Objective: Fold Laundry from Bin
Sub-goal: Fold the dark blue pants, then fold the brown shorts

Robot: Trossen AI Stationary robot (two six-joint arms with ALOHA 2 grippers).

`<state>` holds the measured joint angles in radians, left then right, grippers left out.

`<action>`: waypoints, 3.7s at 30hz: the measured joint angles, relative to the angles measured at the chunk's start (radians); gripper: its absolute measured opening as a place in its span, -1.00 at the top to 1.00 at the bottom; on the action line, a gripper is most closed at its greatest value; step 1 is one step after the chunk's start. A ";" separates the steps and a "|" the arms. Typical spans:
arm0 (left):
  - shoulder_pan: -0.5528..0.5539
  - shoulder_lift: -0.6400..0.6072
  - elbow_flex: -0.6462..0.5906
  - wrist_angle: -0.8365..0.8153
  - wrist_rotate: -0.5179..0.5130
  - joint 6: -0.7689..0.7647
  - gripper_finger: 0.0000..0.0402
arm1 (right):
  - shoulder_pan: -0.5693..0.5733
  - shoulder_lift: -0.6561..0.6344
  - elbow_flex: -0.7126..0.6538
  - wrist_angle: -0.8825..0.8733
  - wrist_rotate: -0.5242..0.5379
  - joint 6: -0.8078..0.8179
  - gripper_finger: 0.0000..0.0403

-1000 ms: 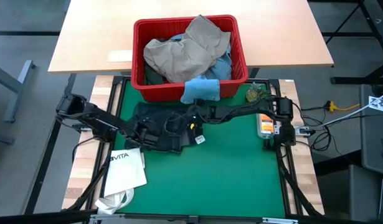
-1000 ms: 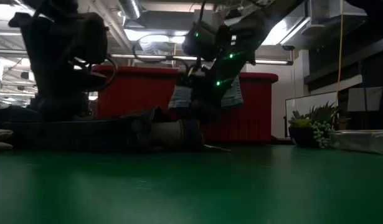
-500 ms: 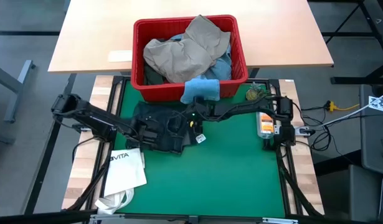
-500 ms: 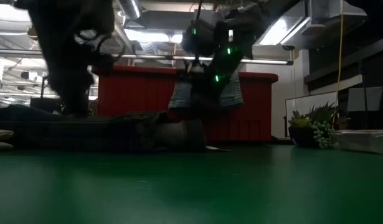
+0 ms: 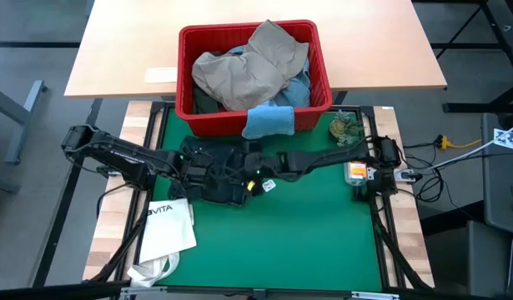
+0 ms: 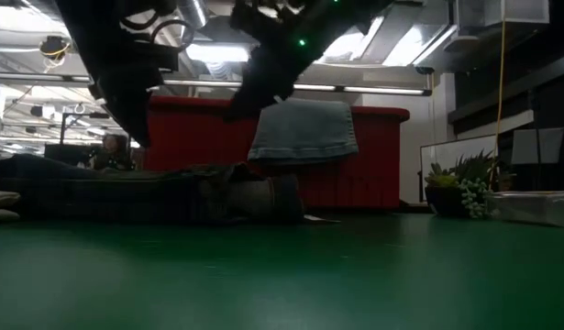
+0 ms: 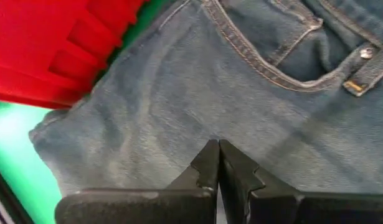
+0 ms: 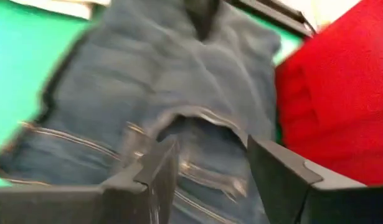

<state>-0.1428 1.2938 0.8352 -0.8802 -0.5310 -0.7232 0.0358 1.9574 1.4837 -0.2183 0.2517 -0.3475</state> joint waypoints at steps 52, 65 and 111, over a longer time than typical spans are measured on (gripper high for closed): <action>0.179 -0.035 0.075 -0.130 0.126 0.111 0.99 | -0.028 -0.016 0.000 -0.022 -0.076 0.066 0.05; 0.168 -0.031 0.185 0.099 0.129 0.394 0.98 | 0.009 -0.306 0.001 -0.249 0.004 -0.035 0.05; 1.199 0.257 0.185 1.049 0.395 0.771 0.02 | 0.010 -0.354 0.001 -0.413 0.027 -0.024 0.05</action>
<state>1.0564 1.5506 1.0199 0.1684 -0.1364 0.0475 0.0456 1.6035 1.4849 -0.6308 0.2783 -0.3714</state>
